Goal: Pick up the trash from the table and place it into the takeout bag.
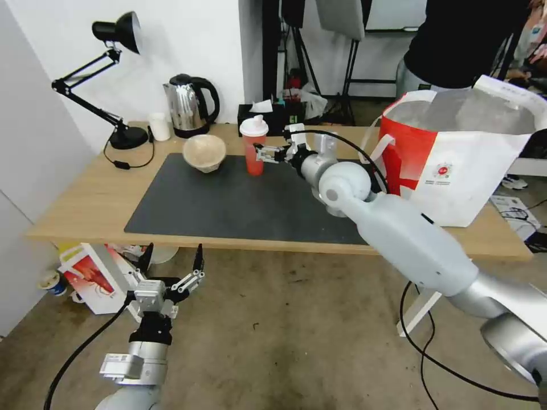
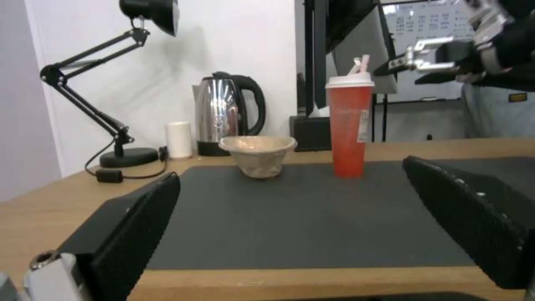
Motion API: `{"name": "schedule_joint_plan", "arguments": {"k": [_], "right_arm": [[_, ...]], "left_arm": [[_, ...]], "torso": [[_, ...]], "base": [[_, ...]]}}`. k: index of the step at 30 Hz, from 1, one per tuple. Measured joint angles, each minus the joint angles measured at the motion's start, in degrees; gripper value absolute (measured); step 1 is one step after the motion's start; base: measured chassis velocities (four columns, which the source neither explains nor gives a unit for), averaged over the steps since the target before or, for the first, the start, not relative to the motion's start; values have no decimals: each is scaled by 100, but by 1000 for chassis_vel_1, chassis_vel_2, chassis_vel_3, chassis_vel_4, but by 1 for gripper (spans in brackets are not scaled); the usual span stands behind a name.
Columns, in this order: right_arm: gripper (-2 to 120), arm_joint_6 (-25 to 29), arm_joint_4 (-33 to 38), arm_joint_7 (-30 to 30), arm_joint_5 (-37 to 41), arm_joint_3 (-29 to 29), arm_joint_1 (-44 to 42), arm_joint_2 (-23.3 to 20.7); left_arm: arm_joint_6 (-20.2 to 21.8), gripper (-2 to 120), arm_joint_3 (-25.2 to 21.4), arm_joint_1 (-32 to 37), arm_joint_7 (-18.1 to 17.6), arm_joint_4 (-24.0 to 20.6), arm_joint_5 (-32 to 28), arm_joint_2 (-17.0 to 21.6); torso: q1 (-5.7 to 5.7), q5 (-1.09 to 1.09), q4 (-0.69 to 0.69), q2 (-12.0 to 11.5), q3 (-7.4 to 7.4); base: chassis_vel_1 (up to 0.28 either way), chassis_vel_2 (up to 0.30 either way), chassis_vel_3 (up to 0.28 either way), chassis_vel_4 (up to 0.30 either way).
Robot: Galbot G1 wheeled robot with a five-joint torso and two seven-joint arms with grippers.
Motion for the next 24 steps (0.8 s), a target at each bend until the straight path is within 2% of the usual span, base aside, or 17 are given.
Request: {"name": "schedule_joint_plan", "arguments": {"k": [8,24], "right_arm": [[100,74,-948,-308,-173,0,252,499],[100,114,-1628,-550,-434,47,388,828]], "left_arm": [[78,99,34,-108,3,19,-67,-12],[57,100,53,-105,13,15,-97,103]], "torso": [[0,0,0,1,0],[-1,1,-1,1,0]], "base": [[0,0,0,0],[0,0,0,0]]}}
